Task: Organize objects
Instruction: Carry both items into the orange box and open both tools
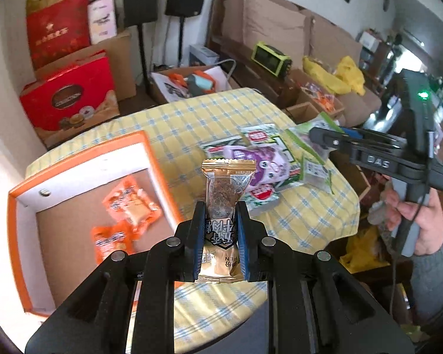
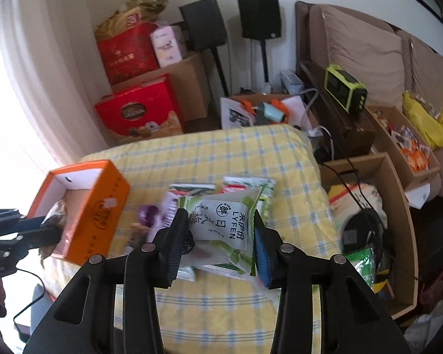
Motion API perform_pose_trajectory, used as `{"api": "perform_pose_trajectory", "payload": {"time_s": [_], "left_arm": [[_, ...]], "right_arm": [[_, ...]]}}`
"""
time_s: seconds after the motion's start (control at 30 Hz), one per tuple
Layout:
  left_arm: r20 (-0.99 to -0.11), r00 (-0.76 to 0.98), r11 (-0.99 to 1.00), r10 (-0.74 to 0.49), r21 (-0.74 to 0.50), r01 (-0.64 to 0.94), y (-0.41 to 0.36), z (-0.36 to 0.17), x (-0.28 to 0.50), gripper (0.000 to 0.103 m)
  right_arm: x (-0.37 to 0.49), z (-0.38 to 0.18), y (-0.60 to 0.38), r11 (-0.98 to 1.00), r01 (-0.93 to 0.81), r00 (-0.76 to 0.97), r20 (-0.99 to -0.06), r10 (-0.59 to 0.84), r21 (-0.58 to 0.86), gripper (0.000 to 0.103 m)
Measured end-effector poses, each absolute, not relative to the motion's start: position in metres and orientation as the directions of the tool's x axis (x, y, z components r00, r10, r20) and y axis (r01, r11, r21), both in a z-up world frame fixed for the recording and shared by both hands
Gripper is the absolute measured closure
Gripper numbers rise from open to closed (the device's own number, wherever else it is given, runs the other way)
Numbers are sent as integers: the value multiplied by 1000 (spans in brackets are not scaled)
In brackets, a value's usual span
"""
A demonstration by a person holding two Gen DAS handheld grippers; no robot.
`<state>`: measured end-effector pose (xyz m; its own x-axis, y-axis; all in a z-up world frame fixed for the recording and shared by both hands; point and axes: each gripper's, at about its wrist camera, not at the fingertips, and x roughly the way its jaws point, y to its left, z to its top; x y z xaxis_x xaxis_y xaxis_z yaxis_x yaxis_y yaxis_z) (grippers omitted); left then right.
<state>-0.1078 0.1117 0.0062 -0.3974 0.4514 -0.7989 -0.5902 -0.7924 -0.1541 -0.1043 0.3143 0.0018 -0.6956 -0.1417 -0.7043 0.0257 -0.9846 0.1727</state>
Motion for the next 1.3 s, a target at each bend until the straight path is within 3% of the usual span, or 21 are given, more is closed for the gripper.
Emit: {"api": "perform_pose_trajectory", "payload": {"time_s": [0.53,1.3], "left_arm": [[-814,-468,-895,343,-133,-425,14,4,-131,85],[-867,-433,-943,246,-111,-313,-33,-47,-152,85]], "right_arm": [[-116,23,218,-951,216,-665,-679,-311,223,61],[-132,-25,106,-897,390,-557,-722,-410,208,61]]}}
